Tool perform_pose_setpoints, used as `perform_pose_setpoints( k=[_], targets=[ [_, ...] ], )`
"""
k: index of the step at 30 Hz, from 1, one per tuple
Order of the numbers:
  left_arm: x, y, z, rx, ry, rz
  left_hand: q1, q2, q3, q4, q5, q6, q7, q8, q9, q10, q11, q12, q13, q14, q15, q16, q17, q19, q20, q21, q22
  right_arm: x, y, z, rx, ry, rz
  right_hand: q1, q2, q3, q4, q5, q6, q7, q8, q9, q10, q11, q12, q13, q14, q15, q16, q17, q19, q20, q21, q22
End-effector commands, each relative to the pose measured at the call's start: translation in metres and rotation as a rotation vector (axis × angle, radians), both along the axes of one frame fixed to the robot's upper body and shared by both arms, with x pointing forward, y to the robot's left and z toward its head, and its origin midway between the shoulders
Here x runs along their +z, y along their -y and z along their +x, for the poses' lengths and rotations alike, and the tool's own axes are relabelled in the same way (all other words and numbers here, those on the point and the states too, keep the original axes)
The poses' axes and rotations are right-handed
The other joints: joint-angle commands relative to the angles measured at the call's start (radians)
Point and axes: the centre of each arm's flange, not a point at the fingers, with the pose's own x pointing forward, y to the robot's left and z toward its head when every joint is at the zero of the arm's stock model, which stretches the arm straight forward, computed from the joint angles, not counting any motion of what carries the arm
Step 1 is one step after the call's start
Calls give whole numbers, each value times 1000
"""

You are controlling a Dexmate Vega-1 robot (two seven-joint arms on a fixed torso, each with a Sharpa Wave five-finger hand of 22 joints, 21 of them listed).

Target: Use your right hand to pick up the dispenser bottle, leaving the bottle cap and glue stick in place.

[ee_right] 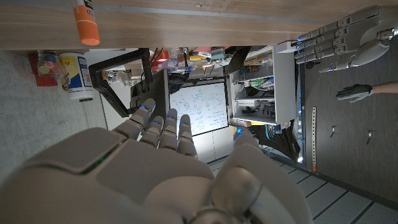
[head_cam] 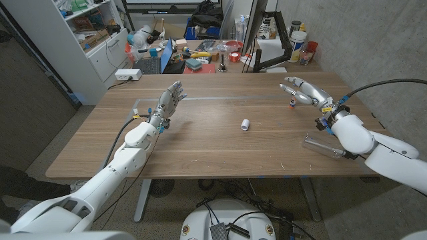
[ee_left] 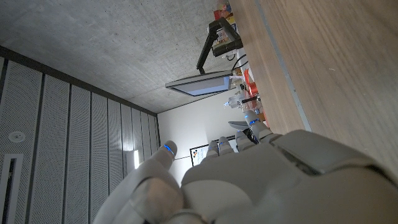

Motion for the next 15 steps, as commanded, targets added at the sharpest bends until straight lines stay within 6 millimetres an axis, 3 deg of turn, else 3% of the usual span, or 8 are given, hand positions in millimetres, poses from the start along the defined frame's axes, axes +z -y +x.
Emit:
perform_pose_setpoints(
  k=[1, 15],
  targets=[
    [0, 1, 3, -9, -2, 3, -6, 72, 9, -2, 4, -40, 3, 6, 5, -16, -2, 5, 2, -36, -24, 5, 2, -87, -34, -2, 1, 1, 0, -11, -60, 10, -72, 12, 2, 1, -6, 5, 11, -2, 2, 3, 10, -4, 7, 4, 8, 2, 1, 1, 10, -21, -2, 3],
    [0, 4, 6, -21, -4, 10, -6, 72, 9, -2, 4, -39, 2, 6, 5, -14, -1, 6, 2, -35, -25, 5, 2, -85, -33, -4, 2, -4, 10, -22, -127, 4, -128, 17, -2, 0, -12, 6, 16, -8, 0, 3, 16, -9, 7, 4, 15, -6, 1, 1, 18, -24, -3, 3]
  ],
)
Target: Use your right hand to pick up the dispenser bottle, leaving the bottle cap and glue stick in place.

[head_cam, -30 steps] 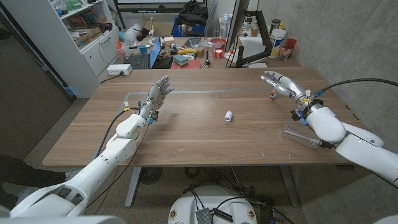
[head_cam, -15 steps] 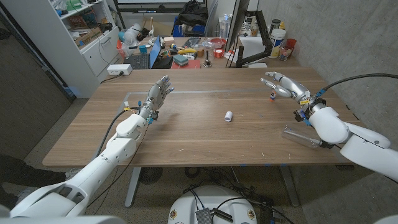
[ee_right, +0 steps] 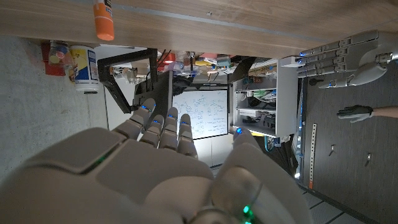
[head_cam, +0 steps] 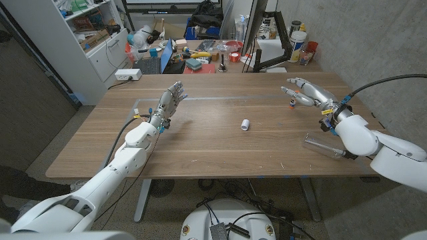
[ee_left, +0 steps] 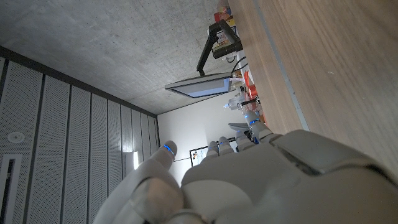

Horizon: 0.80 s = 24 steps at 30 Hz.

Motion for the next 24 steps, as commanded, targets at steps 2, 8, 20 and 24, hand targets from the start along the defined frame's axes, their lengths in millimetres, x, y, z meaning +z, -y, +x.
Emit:
perform_pose_setpoints(
  k=[2, 8, 20, 24],
  targets=[
    [0, 3, 2, -11, -1, 8, -6, 71, 9, -2, 4, -39, 3, 6, 5, -15, 1, 5, 2, -35, -25, 5, 2, -85, -32, -4, 2, -3, 7, -10, -64, -2, -62, 8, -4, 3, -9, 6, 11, -2, 0, 3, 7, 1, 6, 3, 9, 1, 1, 1, 8, -24, -3, 3],
    [1, 5, 2, -15, 0, 11, -6, 71, 9, -2, 4, -39, 3, 6, 5, -15, -1, 5, 2, -35, -25, 5, 2, -85, -32, -6, 2, -5, 10, -14, -86, -4, -75, 6, -10, -1, -10, 6, 14, -6, -1, 3, 9, -3, 6, 3, 14, -1, 1, 2, 14, -28, -3, 3],
    [0, 3, 1, -17, 3, 11, -7, 71, 8, -1, 4, -40, 4, 5, 5, -16, -2, 5, 2, -35, -24, 5, 2, -84, -32, -8, 2, -7, 12, -26, -136, 2, -131, 1, -21, -8, -12, 7, 18, -5, -2, 3, 11, -3, 4, 3, 18, -1, 1, 3, 22, -28, -3, 3],
    [-1, 2, 1, -15, 3, 9, -7, 72, 8, -1, 4, -38, 4, 6, 5, -14, -1, 5, 2, -34, -24, 5, 2, -84, -31, -9, 2, -7, 13, -29, -160, 4, -143, 0, -23, -10, -13, 7, 18, -4, -3, 3, 11, -6, 4, 3, 19, -2, 1, 3, 23, -28, -4, 3]
  ],
)
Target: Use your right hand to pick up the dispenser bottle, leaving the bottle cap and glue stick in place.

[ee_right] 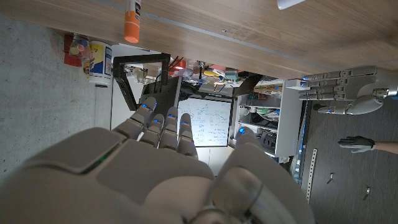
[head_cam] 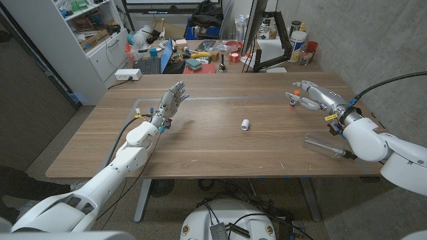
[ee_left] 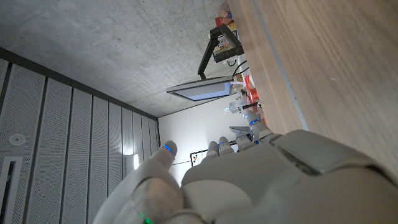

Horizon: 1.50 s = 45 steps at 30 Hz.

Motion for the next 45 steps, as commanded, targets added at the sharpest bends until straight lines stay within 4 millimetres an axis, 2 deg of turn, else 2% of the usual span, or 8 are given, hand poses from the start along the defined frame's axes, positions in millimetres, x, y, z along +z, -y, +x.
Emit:
perform_pose_setpoints(
  k=[1, 12, 28, 34, 45],
  targets=[
    [-1, -2, 0, 1, 1, -2, -7, 72, 9, -1, 4, -38, 4, 6, 5, -15, 0, 5, 2, -34, -24, 5, 2, -83, -32, -1, 2, -1, 4, -10, -64, 4, -48, -1, -9, -3, -6, 7, 6, 1, -3, 3, 7, -1, 4, 3, 8, -1, 1, 3, 12, -28, -4, 3],
    [-1, -3, -1, 5, 0, -1, -8, 71, 8, -1, 4, -39, 4, 5, 5, -14, -1, 5, 2, -35, -24, 4, 2, -82, -33, -3, 2, -4, 9, -15, -122, -2, -87, -1, -15, -6, -9, 9, 4, 2, -5, 3, 7, -5, 2, 3, 13, -5, 1, 3, 14, -29, -5, 3],
    [-1, 2, -3, 4, 2, 4, -8, 71, 7, -1, 4, -39, 4, 5, 5, -16, -1, 5, 2, -35, -24, 4, 2, -81, -32, -5, 2, -18, 32, -27, -208, -27, -56, -1, -21, -10, -13, 12, -1, 2, -10, 3, 3, -6, -2, 3, 12, -5, -1, 3, 15, -28, -9, 3],
    [-1, 3, -3, 2, 3, 7, -9, 71, 7, -1, 4, -39, 4, 5, 5, -15, 0, 5, 2, -35, -25, 4, 2, -80, -33, -5, 2, -21, 35, -29, -248, -46, -69, -1, -24, -12, -14, 13, -13, 2, -15, 3, -3, -6, -5, 4, 10, -6, -3, 3, 12, -27, -12, 3],
    [-1, 3, -4, -2, 5, 9, -9, 70, 7, -1, 4, -41, 3, 4, 5, -16, 0, 5, 2, -35, -24, 4, 2, -80, -32, -7, 2, -24, 36, -32, -310, -83, -85, -1, -47, -27, -25, 19, -64, 9, -28, 4, -58, -6, -28, 5, -23, 4, -10, 4, -15, -13, -32, 3]
  ],
)
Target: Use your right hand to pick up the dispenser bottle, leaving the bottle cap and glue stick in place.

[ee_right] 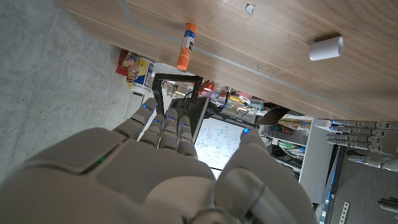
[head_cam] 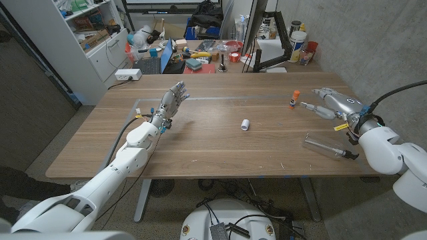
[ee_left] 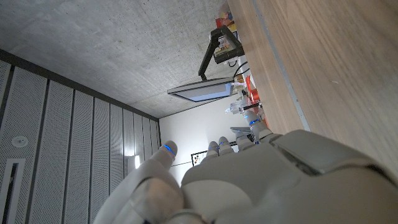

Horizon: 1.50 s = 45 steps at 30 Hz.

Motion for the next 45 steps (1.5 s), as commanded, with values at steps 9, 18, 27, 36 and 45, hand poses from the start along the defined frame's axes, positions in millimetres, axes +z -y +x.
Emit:
perform_pose_setpoints(
  k=[9, 18, 27, 36, 45],
  targets=[
    [-1, -3, -1, 2, -3, 1, -7, 67, 6, -1, 4, -41, 3, 5, 5, -16, 1, 5, 2, -35, -25, 4, 2, -80, -31, -2, 3, -7, 8, -4, -115, -57, -26, 6, -25, -11, -11, 11, -35, -1, -9, 4, -35, -3, -14, 5, -27, 5, -5, 2, -15, -10, -12, 3],
    [-2, -3, 1, -1, -8, 4, -6, 68, 7, -1, 4, -40, 2, 5, 5, -18, 2, 4, 2, -35, -24, 4, 2, -78, -19, -3, 3, -13, 15, 0, -177, -106, -14, 18, -34, -18, -24, 20, -64, -13, -5, 5, -54, -15, -15, 6, 9, 2, 10, 2, 11, 94, -13, 4],
    [-3, -5, 1, 0, -10, 4, -6, 67, 7, -2, 4, -41, 2, 4, 5, -17, 4, 5, 2, -35, -23, 4, 2, -78, -14, -5, 3, -17, 16, 6, -233, -146, -22, 25, -34, -18, -29, 24, -81, -9, -6, 5, -69, -18, -18, 6, 15, 4, 9, 3, 10, 101, -17, 5],
    [-3, -10, 0, 5, -10, 1, -6, 67, 6, -2, 4, -42, 2, 4, 5, -17, 5, 5, 2, -35, -21, 3, 1, -78, -13, -6, 3, -21, 19, 12, -275, -192, -8, 33, -38, -20, -35, 28, -94, -3, -5, 5, -76, -15, -18, 7, 7, 12, 5, 3, 0, 122, -25, 5],
    [-4, -13, 0, 7, -13, 2, -6, 67, 6, -2, 4, -42, 2, 4, 5, -17, 4, 5, 2, -35, -22, 4, 1, -77, -12, -8, 3, -26, 17, 14, -292, -205, -19, 37, -42, -22, -39, 30, -98, -4, -4, 5, -75, -13, -15, 7, 19, 15, 8, 3, -3, 131, -29, 5]
  ],
)
